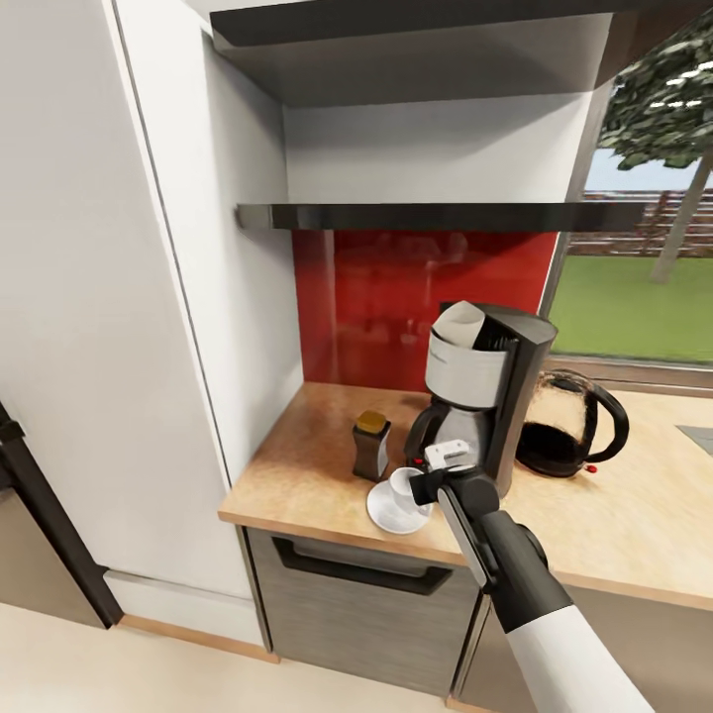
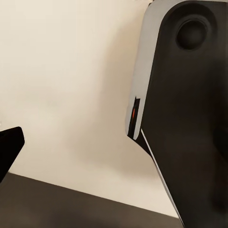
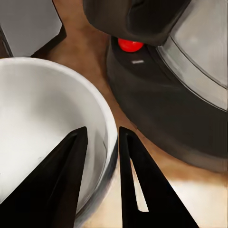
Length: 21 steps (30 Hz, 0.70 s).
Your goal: Set up a coffee station on the kitchen countertop: keep the coffee maker on the countertop, move the bottle of coffee from the kitchen shelf to the counter next to the coffee maker, place a paper coffee filter on top of the coffee maker, put the saucer next to the coffee maker with the coffee cup on the saucer, and place the electric kettle next to the coffee maker.
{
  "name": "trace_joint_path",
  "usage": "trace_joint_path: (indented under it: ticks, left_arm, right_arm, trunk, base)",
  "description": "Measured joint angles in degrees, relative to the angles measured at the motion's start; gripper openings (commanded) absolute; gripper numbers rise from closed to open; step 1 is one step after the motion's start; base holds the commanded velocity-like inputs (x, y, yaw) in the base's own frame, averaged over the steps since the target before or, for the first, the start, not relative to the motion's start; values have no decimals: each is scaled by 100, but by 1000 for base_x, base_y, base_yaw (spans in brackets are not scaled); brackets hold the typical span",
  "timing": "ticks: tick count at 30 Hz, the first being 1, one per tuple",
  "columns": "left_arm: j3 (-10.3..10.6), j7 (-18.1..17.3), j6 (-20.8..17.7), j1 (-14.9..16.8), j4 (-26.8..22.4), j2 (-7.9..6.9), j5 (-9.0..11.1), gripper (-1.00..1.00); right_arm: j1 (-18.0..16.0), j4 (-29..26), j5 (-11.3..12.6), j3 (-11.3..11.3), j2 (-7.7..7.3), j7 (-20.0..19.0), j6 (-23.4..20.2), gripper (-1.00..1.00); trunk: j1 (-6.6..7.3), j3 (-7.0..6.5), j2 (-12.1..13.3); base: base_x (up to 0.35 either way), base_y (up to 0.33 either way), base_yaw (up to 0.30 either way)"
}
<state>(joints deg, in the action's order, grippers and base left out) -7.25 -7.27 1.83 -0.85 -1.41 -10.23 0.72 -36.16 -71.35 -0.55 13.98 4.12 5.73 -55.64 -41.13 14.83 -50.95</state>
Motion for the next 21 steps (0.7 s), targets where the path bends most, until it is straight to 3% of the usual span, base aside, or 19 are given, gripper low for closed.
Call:
trace_joint_path:
  ticks: [21]
  left_arm:
    - [0,-1,9,-3,9,4,7,100]
  right_arm:
    - [0,291,0,-17,-8,-8,25,-100]
  trunk:
    - [-2,0,0]
  base:
    - [24,15,0]
